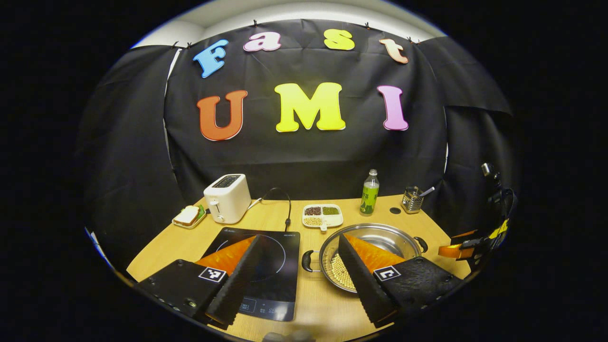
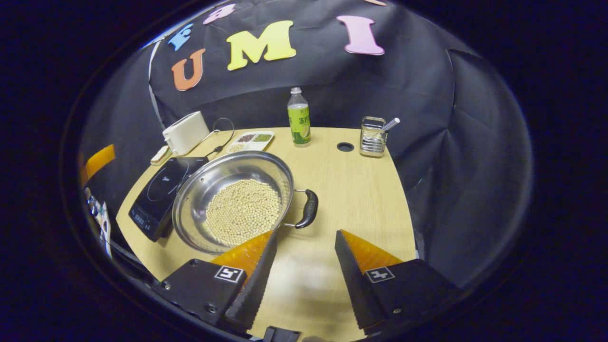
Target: First push the handle of the pot to place it horizontally, then grasp the pot with both hands and set it on the induction cooktop.
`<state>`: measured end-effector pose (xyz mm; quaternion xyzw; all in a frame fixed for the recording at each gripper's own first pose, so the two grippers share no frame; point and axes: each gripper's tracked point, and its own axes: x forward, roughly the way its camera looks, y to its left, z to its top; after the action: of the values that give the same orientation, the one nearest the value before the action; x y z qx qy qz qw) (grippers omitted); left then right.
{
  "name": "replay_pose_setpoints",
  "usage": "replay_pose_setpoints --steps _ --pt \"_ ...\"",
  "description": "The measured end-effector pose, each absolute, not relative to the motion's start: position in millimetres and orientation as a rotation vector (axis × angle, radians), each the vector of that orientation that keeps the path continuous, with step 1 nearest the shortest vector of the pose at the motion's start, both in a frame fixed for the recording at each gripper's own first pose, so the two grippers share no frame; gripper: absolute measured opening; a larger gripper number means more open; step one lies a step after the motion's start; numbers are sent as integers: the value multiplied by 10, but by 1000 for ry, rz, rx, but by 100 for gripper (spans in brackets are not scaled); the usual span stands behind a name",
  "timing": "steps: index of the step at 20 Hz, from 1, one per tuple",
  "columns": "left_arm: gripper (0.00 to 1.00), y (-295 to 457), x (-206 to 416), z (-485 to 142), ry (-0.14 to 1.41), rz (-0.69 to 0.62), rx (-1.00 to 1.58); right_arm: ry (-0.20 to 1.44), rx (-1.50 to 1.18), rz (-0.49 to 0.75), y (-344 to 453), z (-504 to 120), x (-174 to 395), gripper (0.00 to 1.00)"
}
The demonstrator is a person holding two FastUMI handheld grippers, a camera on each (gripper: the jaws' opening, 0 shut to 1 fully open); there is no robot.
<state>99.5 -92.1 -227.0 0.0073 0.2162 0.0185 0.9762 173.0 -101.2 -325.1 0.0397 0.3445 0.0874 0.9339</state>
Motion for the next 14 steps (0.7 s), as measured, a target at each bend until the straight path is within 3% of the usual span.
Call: replay_pose_setpoints --steps 14 --pt "97 -1143 1560 -3729 683 -48 -47 725 149 142 -881 -3536 2301 81"
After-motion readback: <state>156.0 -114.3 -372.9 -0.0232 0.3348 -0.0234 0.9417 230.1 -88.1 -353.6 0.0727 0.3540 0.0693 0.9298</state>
